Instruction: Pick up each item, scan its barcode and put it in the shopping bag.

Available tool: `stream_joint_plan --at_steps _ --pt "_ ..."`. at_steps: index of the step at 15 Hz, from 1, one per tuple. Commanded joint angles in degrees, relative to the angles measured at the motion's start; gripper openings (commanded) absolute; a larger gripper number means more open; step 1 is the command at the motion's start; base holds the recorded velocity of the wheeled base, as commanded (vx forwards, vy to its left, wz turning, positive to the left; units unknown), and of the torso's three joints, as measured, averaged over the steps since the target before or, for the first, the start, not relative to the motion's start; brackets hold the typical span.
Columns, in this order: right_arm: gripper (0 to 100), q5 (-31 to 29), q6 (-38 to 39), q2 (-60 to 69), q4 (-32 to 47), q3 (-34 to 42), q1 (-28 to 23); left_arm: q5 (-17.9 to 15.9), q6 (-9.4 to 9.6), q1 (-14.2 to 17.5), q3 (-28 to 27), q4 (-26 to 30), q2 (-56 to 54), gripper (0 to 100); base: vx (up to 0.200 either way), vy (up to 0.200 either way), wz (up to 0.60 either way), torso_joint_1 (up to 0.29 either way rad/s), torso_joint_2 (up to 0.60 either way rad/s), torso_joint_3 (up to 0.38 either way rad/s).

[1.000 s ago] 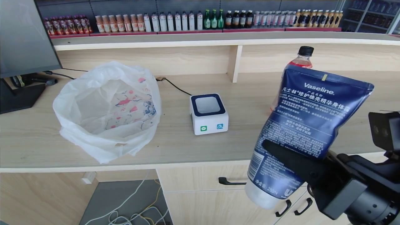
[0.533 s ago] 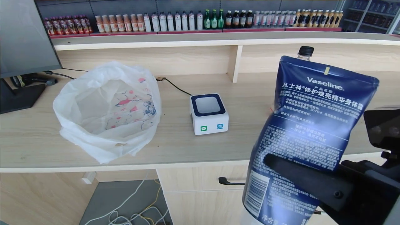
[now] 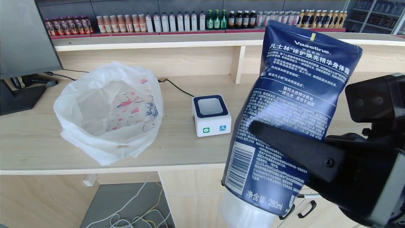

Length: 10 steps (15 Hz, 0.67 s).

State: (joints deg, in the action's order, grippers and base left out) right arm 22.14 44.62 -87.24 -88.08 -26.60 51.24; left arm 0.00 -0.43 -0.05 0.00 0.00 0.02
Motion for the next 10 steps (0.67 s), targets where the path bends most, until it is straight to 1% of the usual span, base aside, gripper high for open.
stream_joint_plan --at_steps 1,3,5,10 --pt "0 0.54 0.12 -1.18 0.01 -1.53 0.09 0.00 -0.01 0.05 0.00 0.00 -0.02 100 0.000 0.000 0.00 0.000 0.00 0.000" --pt "0 2.56 0.56 -1.36 0.01 -1.79 0.09 0.00 -0.01 0.05 0.00 0.00 -0.02 100 0.000 0.000 0.00 0.000 0.00 0.000" --pt "0 3.26 0.47 -1.71 0.01 -1.88 0.09 0.00 -0.01 0.05 0.00 0.00 -0.02 100 0.000 0.000 0.00 0.000 0.00 0.000" --pt "0 3.35 0.47 -2.59 0.01 -3.46 0.09 0.00 -0.01 0.05 0.00 0.00 -0.02 100 0.000 0.000 0.00 0.000 0.00 0.000"
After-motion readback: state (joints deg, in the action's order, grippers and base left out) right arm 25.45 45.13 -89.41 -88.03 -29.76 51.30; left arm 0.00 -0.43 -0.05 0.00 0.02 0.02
